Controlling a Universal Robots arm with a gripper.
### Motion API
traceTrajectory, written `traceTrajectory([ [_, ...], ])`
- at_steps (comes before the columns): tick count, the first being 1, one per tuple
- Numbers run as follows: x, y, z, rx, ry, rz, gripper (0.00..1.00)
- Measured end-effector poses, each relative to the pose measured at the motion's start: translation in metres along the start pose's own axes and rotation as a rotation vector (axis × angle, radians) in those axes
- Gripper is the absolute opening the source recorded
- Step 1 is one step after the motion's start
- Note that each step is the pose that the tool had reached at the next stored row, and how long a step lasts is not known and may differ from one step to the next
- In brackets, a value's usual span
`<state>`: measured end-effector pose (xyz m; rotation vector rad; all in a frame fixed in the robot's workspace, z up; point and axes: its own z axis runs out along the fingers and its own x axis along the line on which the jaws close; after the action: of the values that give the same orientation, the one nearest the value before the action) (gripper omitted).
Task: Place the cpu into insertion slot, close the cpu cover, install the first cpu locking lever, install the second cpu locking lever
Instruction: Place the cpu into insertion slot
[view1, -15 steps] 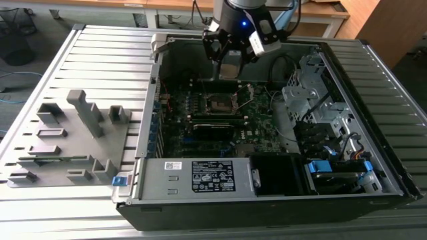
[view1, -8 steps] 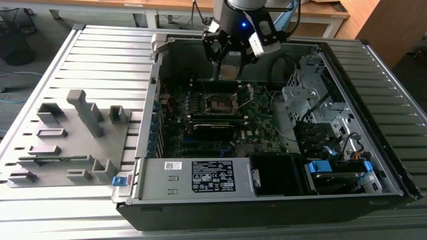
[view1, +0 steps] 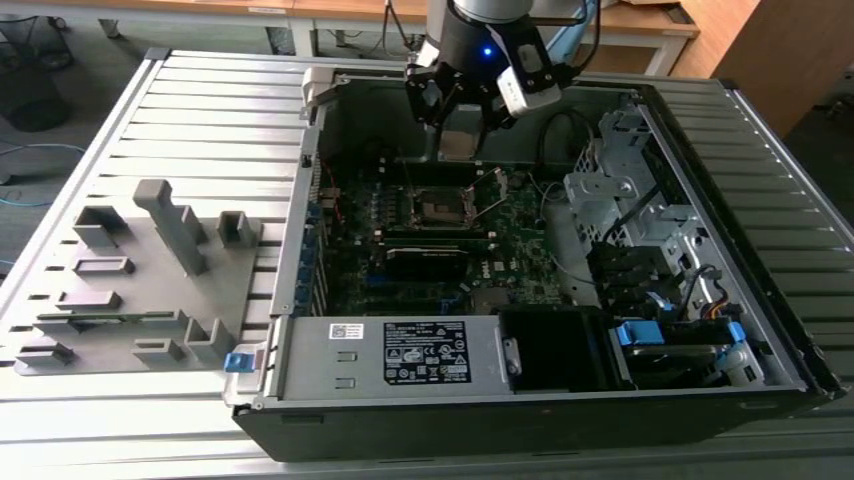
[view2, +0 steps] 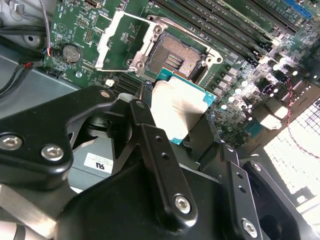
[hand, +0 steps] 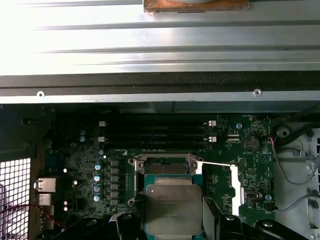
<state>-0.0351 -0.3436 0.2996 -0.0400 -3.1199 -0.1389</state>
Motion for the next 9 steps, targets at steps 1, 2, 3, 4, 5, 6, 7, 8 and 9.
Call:
traceTrajectory([
  [1, 0.0, 0.0, 0.0, -0.0001, 0.0, 0.0, 0.54],
  [2, 0.0, 0.0, 0.0001, -0.0002, -0.0001, 0.0, 0.54],
  [3, 0.0, 0.0, 0.0001, -0.0002, -0.0001, 0.0, 0.54],
  [4, 0.0, 0.0, 0.0001, -0.0002, -0.0001, 0.0, 0.54],
  [5, 0.0, 0.0, 0.0001, -0.0002, -0.0001, 0.0, 0.54],
  [6, 0.0, 0.0, 0.0001, -0.0002, -0.0001, 0.0, 0.54],
  [7, 0.0, 0.0, 0.0002, -0.0002, -0.0001, 0.0, 0.54],
  [8, 0.0, 0.0, 0.0002, -0.0002, -0.0001, 0.0, 0.54],
  [9, 0.0, 0.0, 0.0002, -0.0002, -0.0001, 0.0, 0.54],
])
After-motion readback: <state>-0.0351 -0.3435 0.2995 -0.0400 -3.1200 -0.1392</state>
